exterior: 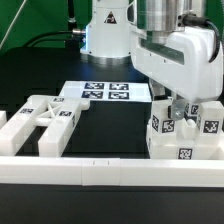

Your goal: Assemble chair

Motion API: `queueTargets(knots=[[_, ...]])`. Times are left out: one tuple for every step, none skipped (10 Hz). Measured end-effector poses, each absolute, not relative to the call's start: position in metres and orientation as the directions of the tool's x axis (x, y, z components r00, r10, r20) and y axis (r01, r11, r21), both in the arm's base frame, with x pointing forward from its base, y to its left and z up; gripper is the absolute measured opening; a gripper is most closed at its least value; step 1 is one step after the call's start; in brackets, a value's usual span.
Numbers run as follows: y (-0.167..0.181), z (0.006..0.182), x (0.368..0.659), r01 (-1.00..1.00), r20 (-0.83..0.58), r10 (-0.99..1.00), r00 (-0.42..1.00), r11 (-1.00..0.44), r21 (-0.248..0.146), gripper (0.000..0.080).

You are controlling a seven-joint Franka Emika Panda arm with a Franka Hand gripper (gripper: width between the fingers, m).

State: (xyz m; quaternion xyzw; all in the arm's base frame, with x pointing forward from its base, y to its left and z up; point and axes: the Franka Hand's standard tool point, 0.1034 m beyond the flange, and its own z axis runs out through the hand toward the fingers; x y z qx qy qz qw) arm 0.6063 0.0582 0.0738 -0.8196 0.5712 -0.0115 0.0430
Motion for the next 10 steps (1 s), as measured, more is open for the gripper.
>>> queueTargets(knots=[[0.056,0.074,0.607,-0.909,-0.023,-0.911,0.411,-0.408,-0.085,0.0621],[0.054,0.074,0.607,-0.871,-0.015,-0.873,0.487,-0.484,-0.086,0.0621],[0.051,0.074,0.608,-0.806,-0.001,-0.809,0.588,-0.585,-0.089,0.0641],[0.047,0.074,0.608,-0.746,0.010,-0.749,0.662,-0.660,-0.091,0.0648],[0.044,0.074,0.609,-0.671,0.021,-0.675,0.738,-0.736,-0.090,0.0648],[0.041,0.075,0.609,-0.606,0.031,-0.610,0.792,-0.791,-0.088,0.0649],[0.042,0.075,0.610,-0.502,0.043,-0.507,0.861,-0.861,-0.083,0.0649],[0.046,0.075,0.610,-0.473,0.044,-0.478,0.877,-0.877,-0.083,0.0649],[0.052,0.075,0.609,-0.408,0.048,-0.412,0.910,-0.909,-0.083,0.0649],[0.055,0.074,0.609,-0.359,0.050,-0.364,0.930,-0.930,-0.082,0.0649]])
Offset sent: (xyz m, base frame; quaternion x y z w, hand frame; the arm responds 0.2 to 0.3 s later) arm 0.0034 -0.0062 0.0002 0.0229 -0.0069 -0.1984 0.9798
